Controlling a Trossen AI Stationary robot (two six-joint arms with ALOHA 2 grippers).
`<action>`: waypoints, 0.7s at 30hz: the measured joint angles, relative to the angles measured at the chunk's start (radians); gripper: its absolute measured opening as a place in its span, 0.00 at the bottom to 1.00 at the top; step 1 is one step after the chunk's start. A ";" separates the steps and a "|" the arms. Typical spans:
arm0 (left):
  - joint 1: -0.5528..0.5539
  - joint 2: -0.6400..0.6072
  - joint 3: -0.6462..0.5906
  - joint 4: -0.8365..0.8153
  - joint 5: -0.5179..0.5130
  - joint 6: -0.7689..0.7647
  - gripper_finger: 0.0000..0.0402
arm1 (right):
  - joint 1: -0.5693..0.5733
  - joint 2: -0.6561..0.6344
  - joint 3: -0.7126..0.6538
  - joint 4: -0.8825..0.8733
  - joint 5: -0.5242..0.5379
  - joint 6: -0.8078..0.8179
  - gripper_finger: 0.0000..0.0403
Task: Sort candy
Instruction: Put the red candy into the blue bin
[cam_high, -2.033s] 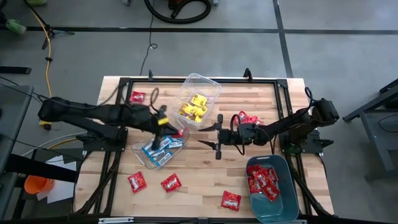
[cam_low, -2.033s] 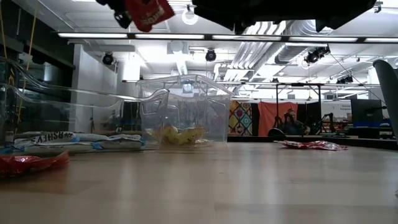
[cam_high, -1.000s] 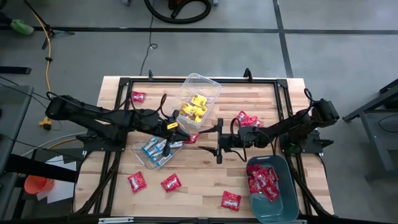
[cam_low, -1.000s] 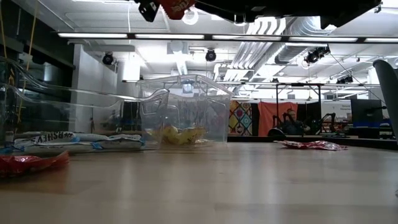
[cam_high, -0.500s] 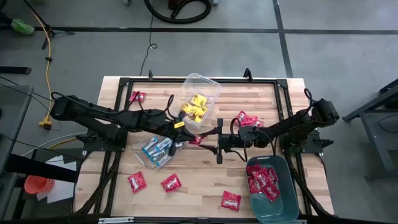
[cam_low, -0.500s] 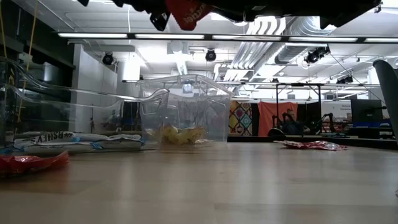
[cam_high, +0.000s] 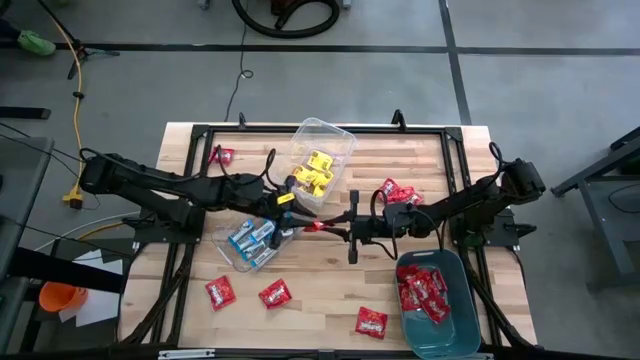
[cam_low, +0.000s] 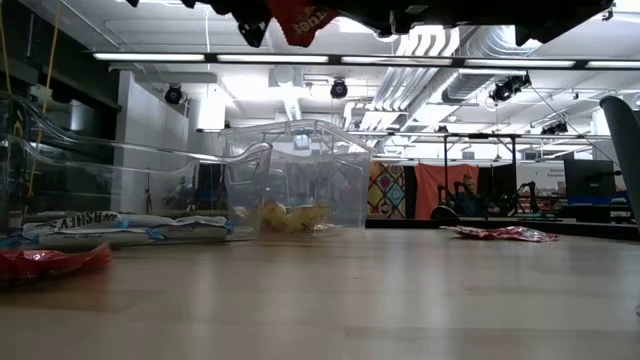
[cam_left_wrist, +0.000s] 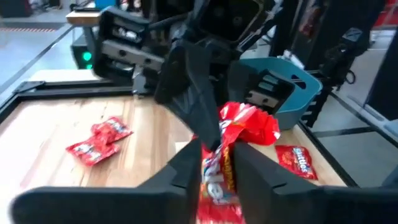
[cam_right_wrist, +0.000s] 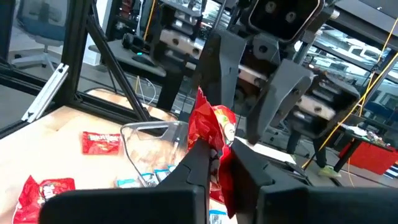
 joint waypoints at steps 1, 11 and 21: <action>0.000 -0.014 0.000 -0.023 -0.008 -0.002 0.21 | 0.000 0.000 0.000 -0.001 0.001 0.000 0.06; 0.000 -0.249 0.002 -0.407 -0.146 -0.074 0.37 | 0.013 -0.036 0.000 -0.111 0.131 -0.046 0.02; -0.069 -0.399 -0.315 -0.217 -0.213 -0.081 0.37 | 0.195 -0.360 0.000 -0.765 0.137 0.356 0.02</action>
